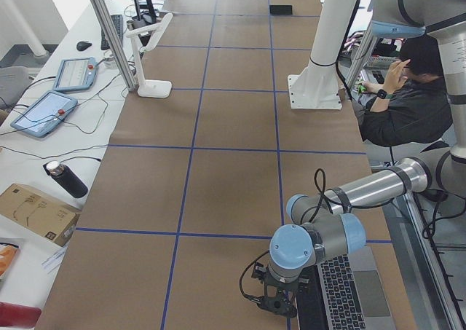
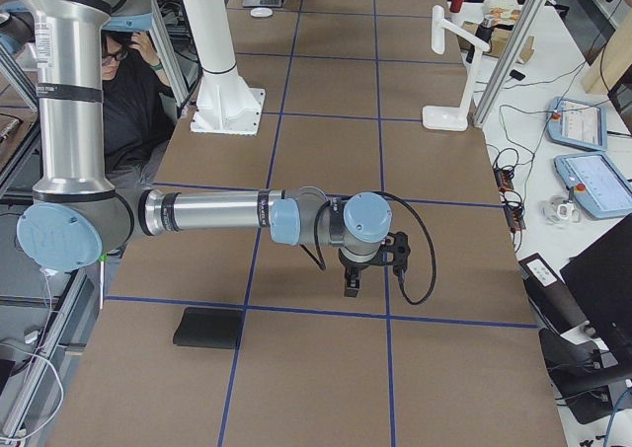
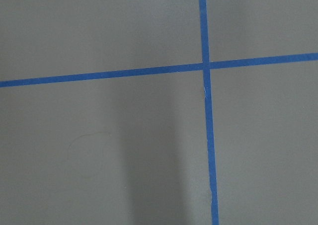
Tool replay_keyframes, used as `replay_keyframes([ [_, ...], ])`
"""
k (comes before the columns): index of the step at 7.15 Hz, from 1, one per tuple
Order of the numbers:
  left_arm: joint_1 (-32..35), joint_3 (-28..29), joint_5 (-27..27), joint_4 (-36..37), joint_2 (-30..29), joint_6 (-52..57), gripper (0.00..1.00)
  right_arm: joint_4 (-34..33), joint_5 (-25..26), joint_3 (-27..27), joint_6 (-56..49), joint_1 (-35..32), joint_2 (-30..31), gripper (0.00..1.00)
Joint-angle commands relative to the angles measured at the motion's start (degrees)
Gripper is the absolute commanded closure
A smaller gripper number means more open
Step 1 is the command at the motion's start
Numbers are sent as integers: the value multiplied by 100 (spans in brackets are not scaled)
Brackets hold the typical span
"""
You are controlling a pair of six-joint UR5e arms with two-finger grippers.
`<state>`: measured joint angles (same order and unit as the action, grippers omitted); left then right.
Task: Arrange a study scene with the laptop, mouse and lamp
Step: 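Carry the open silver laptop with the left gripper toward the table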
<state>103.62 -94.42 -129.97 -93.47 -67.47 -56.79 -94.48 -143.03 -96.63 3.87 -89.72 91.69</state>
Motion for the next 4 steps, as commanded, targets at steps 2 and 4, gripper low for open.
replay_keyframes([
  [2,0,47,-11,-5,155,-8,0,-9,-15,13,0,-1,-46,0],
  [4,0,143,-20,-13,182,-8,0,-18,-32,22,0,-10,-29,0],
])
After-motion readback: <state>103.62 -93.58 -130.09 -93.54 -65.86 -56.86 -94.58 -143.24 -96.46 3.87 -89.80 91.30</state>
